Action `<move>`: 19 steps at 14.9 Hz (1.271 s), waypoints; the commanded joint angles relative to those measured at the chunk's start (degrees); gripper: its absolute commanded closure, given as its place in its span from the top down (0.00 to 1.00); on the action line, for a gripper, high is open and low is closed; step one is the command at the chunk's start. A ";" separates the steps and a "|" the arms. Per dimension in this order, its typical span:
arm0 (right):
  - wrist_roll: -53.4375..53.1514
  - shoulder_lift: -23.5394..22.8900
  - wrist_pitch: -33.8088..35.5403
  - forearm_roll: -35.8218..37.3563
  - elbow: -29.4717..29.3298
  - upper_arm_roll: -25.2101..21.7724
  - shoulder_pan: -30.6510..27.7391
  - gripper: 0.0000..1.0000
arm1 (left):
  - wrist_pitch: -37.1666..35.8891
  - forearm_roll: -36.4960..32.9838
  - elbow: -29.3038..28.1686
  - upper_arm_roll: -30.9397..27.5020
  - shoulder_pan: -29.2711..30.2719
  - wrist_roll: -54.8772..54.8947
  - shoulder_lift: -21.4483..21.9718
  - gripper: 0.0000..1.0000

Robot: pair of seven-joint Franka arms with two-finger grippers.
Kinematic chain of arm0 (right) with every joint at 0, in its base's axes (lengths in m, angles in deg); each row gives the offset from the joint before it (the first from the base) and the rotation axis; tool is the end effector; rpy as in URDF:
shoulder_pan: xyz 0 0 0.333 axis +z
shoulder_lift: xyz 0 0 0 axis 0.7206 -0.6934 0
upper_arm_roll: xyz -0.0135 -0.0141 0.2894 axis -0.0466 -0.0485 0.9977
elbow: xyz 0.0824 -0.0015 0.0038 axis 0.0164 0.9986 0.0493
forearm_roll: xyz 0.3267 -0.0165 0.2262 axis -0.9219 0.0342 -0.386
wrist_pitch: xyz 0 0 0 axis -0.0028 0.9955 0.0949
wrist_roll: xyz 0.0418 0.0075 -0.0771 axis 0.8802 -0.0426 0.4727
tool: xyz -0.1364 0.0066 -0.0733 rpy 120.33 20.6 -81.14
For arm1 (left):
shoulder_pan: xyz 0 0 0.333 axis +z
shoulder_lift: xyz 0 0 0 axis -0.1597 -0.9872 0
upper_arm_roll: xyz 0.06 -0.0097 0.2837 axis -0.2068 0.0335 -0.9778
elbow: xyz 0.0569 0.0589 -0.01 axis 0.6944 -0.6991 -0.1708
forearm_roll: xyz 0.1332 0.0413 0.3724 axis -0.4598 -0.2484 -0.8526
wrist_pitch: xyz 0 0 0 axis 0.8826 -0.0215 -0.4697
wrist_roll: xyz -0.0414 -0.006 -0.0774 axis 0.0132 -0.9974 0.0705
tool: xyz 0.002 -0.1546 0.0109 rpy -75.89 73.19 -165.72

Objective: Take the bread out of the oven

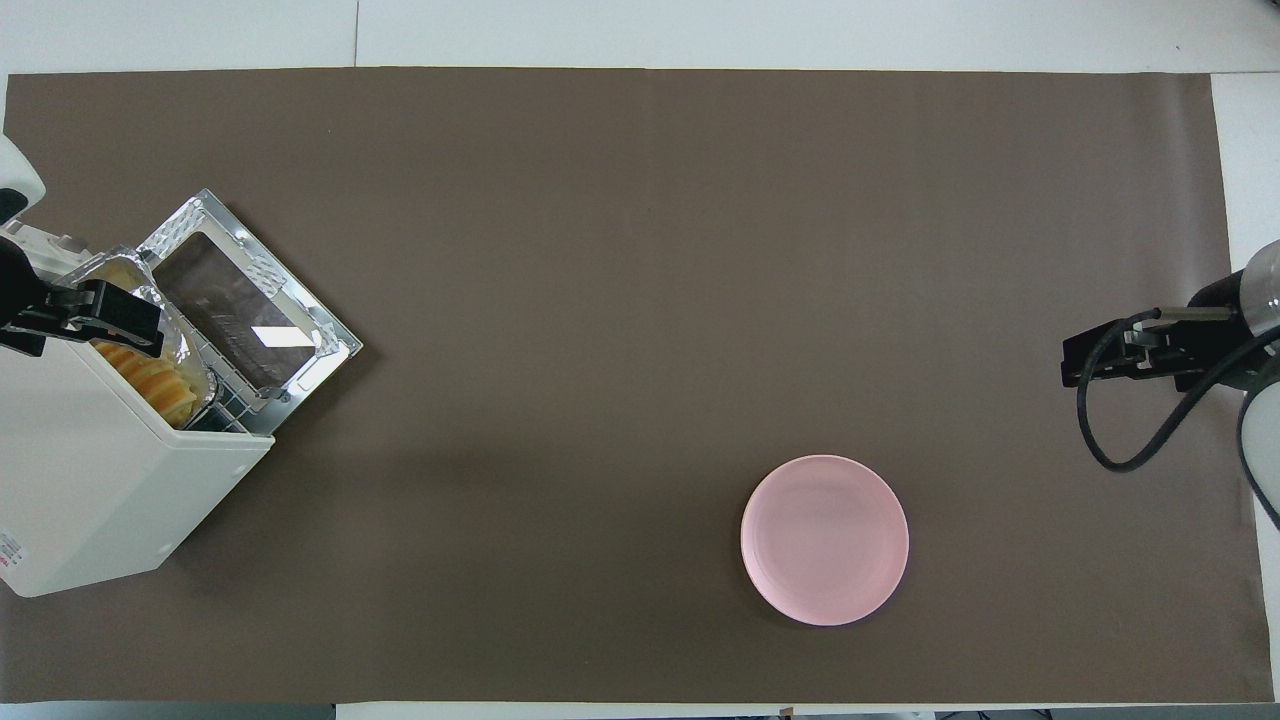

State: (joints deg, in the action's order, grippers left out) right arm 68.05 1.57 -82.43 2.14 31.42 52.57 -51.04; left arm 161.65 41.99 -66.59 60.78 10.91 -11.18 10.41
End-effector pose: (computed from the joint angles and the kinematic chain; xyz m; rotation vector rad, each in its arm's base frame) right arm 0.5160 0.0081 0.5060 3.1291 -0.1137 -0.2174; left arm 0.5430 -0.0331 0.5276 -3.0757 0.1309 0.2440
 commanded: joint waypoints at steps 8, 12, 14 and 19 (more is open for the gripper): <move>1.17 0.20 0.77 0.70 -0.42 0.43 -0.68 1.00 | 3.21 0.64 -2.07 0.33 0.82 -0.75 1.51 1.00; 1.17 0.20 0.86 0.70 -0.42 0.43 -0.68 1.00 | 2.00 0.91 3.01 -0.11 0.39 -5.57 -3.13 1.00; 1.17 0.20 0.77 0.70 -0.42 0.43 -0.68 1.00 | 0.51 0.47 7.83 -0.19 0.12 -9.96 -8.05 1.00; 1.17 0.20 0.77 0.70 -0.42 0.43 -0.68 1.00 | -4.43 -3.66 22.89 -1.86 -3.30 -18.94 -22.12 1.00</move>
State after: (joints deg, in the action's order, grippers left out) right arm 68.05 1.57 -82.43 2.14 31.42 52.57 -51.04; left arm 160.46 40.05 -51.72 60.47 9.66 -27.08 -5.21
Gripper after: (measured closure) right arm 0.000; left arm 0.000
